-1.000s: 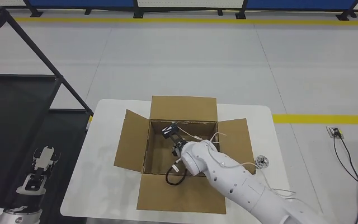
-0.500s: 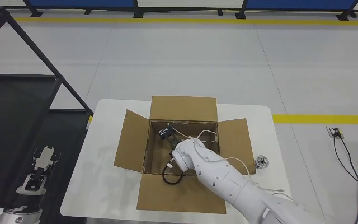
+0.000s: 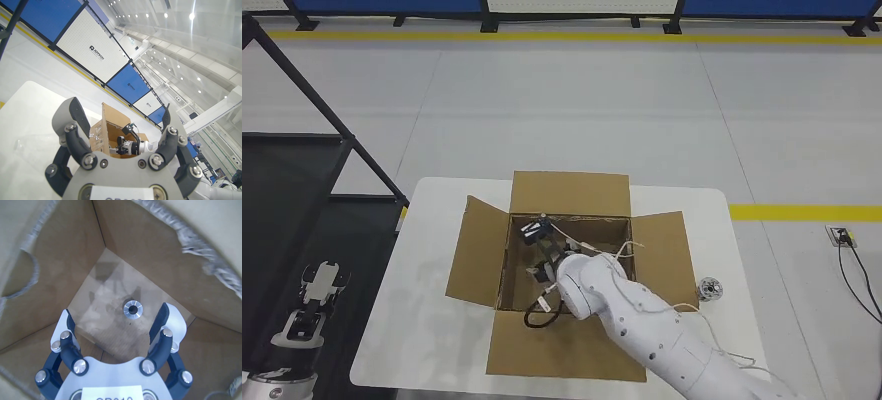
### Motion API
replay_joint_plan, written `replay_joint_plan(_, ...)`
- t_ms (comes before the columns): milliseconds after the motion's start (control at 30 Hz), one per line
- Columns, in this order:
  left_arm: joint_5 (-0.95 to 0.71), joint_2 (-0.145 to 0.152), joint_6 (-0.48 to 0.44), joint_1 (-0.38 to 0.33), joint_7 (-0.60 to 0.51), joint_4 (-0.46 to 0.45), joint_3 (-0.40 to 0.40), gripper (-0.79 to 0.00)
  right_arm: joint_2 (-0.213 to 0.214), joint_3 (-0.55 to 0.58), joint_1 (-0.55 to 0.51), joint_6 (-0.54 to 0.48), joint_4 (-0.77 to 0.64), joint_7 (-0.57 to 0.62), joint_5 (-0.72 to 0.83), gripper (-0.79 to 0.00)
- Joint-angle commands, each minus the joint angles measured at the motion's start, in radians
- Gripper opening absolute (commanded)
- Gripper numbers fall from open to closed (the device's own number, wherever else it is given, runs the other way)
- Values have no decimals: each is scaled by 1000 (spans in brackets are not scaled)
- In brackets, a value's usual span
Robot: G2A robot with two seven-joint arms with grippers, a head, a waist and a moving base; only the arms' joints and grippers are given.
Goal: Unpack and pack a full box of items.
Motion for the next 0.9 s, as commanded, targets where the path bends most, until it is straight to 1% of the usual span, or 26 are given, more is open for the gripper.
replay_joint_plan(0,0,0,0,0,0,0,0,0,40,77,-99,-9,-181,8,-74,0)
replay_joint_plan(67,0,0,0,0,0,0,0,0,73,146,-195,-8,-323,17,-155,0)
replay_joint_plan(167,0,0,0,0,0,0,0,0,111,261,-337,33,-523,18,-285,0)
replay_joint_plan(233,0,0,0,0,0,0,0,0,132,353,-435,50,-640,13,-345,0)
replay_joint_plan(267,0,0,0,0,0,0,0,0,140,411,-486,76,-698,4,-369,0)
replay_joint_plan(333,0,0,0,0,0,0,0,0,155,526,-592,102,-802,-18,-378,0)
replay_joint_plan(433,0,0,0,0,0,0,0,0,168,690,-727,147,-889,-49,-377,0)
replay_joint_plan(467,0,0,0,0,0,0,0,0,170,747,-762,169,-900,-58,-366,0)
replay_joint_plan(533,0,0,0,0,0,0,0,0,173,851,-822,172,-909,-76,-304,0)
replay_joint_plan(567,0,0,0,0,0,0,0,0,173,908,-848,199,-899,-86,-282,0)
replay_joint_plan(633,0,0,0,0,0,0,0,0,175,988,-889,185,-870,-90,-211,0)
replay_joint_plan(667,0,0,0,0,0,0,0,0,175,1019,-900,170,-850,-88,-181,0)
replay_joint_plan(733,0,0,0,0,0,0,0,0,180,1068,-900,112,-777,-43,-125,0)
replay_joint_plan(867,0,0,0,0,0,0,0,0,190,1100,-831,-28,-586,21,-36,0)
